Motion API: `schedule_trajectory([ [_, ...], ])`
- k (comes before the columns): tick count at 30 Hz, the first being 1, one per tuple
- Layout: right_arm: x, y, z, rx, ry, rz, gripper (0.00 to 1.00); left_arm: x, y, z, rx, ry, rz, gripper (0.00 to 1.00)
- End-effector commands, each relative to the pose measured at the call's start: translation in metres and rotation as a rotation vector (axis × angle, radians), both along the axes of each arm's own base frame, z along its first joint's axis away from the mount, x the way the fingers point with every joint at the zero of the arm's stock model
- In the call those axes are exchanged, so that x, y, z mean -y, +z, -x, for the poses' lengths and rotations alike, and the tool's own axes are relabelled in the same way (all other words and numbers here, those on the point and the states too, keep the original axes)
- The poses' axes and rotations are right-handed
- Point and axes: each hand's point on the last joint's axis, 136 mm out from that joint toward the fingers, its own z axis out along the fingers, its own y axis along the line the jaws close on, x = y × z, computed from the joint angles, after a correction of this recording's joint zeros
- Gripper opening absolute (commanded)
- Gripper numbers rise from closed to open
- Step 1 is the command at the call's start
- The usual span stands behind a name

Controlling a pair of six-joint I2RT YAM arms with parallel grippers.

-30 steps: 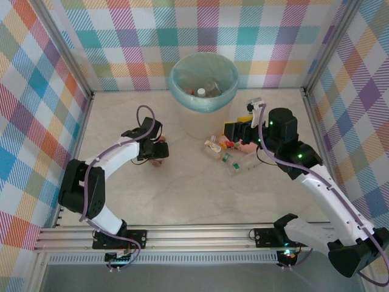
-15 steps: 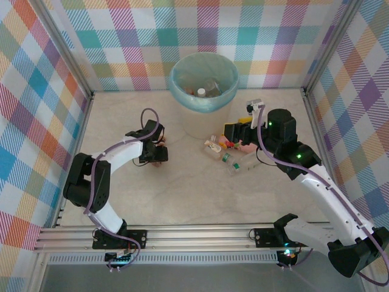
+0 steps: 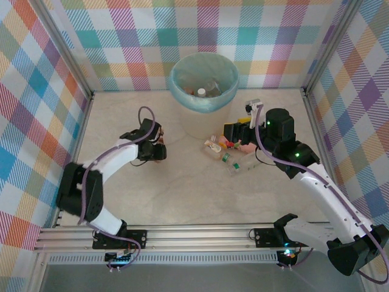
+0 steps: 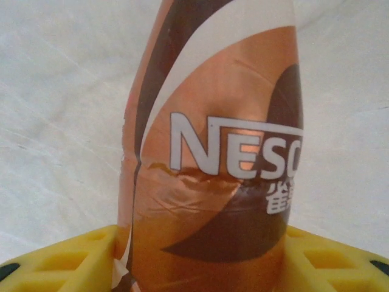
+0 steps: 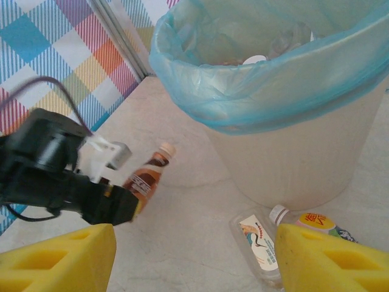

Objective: Put the plastic bottles in the bin

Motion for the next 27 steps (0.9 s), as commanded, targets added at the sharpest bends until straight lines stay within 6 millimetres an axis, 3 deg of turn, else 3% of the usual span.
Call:
schedule_trajectory([
  [1,-0.010,0.025,0.002,0.045,0.049,-0.051,0.70,0.008,0.069,0.006,0.223,-0.061,0.084,0.56],
  [5,-0.035,0.050,0.015,0.063,0.210,-0.152,0.70,0.051,0.142,0.047,0.490,-0.320,0.211,0.56],
  [10,-0.070,0.086,0.044,0.087,0.497,-0.316,0.72,0.088,0.189,0.106,0.664,-0.597,0.318,0.56],
  [17,-0.098,0.097,0.071,0.111,0.689,-0.345,0.78,0.111,0.214,0.149,0.709,-0.773,0.448,0.55],
  [23,-0.119,0.096,0.093,0.120,0.815,-0.328,0.78,0.120,0.210,0.158,0.669,-0.837,0.475,0.54],
  [27,-0.123,0.085,0.084,0.106,0.769,-0.286,0.72,0.122,0.214,0.163,0.686,-0.864,0.494,0.54],
])
